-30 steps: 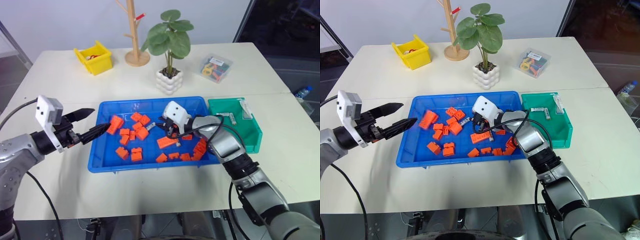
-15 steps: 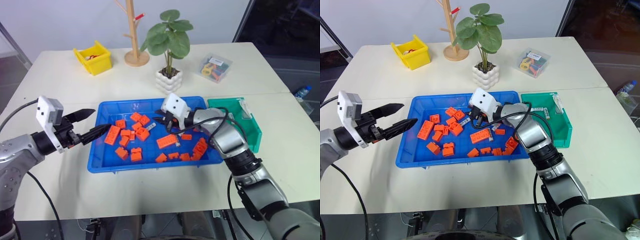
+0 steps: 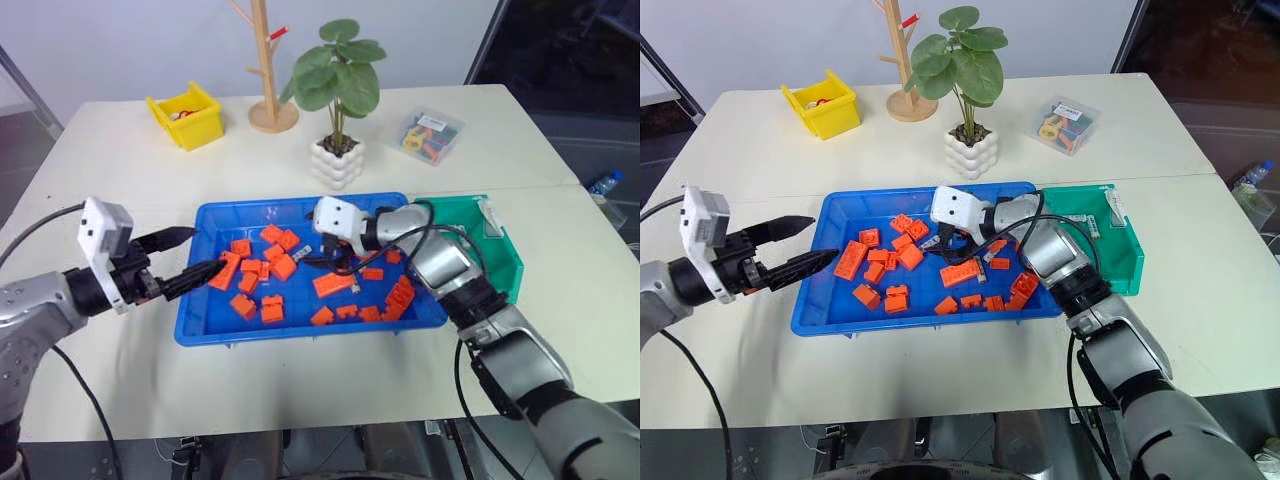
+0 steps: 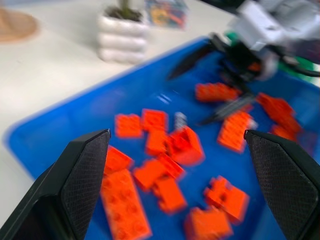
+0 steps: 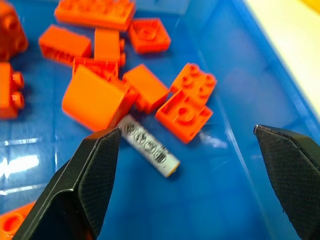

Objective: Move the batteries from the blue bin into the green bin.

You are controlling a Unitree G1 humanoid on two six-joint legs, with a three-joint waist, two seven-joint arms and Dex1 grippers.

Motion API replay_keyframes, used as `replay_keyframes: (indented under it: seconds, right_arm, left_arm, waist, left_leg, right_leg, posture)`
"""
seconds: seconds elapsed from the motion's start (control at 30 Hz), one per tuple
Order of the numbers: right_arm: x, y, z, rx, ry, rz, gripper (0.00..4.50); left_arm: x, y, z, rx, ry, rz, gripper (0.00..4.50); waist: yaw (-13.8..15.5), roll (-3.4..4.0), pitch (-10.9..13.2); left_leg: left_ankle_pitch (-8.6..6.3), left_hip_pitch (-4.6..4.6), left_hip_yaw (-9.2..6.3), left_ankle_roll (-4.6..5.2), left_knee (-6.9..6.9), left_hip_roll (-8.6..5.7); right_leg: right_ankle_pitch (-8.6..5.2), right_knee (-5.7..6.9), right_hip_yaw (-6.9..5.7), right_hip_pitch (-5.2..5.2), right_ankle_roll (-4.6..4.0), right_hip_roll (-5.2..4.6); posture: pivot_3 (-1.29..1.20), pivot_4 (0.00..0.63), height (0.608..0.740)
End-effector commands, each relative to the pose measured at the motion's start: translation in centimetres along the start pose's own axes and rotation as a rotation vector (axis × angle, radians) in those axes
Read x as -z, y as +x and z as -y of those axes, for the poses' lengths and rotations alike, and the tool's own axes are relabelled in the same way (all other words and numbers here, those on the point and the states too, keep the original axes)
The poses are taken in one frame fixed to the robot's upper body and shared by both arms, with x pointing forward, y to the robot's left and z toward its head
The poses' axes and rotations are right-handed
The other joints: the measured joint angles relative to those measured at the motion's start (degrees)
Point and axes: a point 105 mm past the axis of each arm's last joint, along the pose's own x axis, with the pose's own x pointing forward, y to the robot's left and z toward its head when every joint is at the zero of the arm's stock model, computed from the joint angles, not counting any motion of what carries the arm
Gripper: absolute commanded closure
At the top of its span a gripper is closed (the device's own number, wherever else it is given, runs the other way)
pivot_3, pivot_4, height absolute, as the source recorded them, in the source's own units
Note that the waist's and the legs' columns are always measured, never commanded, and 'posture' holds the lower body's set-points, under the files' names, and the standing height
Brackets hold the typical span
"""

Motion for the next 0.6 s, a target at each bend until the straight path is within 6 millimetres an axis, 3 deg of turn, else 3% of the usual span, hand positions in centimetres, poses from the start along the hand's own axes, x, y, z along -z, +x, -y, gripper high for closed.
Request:
replay_keyframes:
  seconds: [0.03, 0.3, 0.6]
  right_arm:
    - [-1.1, 0.2, 0.5, -0.049, -0.075, 0.026, 0.15]
    - [0.0, 0.7, 0.1, -0.147, -0.066, 0.006, 0.15]
    - [0.6, 1.6, -0.8, -0.253, 0.100, 0.017, 0.15]
  left_arm:
    - [-0.8, -0.7, 0.9, 0.046, 0.044, -0.027, 0.00]
    - [-1.3, -1.0, 0.7, 0.037, 0.078, -0.030, 0.00]
    - [-1.3, -0.9, 0.9, 0.022, 0.085, -0.008, 0.00]
  waist:
    - [-0.03, 0.02, 0.01]
    - [-0.10, 0.02, 0.01]
    - [-1.19, 0.02, 0.01]
  left_leg:
    - [0.00, 0.00, 0.00, 0.00, -0.02, 0.00]
    - [0.00, 0.00, -0.03, -0.01, -0.03, 0.06]
    - [0.01, 0.02, -0.10, -0.02, -0.04, 0.20]
  right_leg:
    - [0.00, 0.00, 0.00, 0.00, 0.00, 0.00]
    - [0.00, 0.00, 0.00, -0.01, -0.03, 0.07]
    - [0.06, 0.01, 0.00, -0.01, -0.12, 0.26]
  posture:
    - [0.00, 0.150, 0.740]
    - [0.00, 0.150, 0.740]
    - [0.00, 0.150, 0.740]
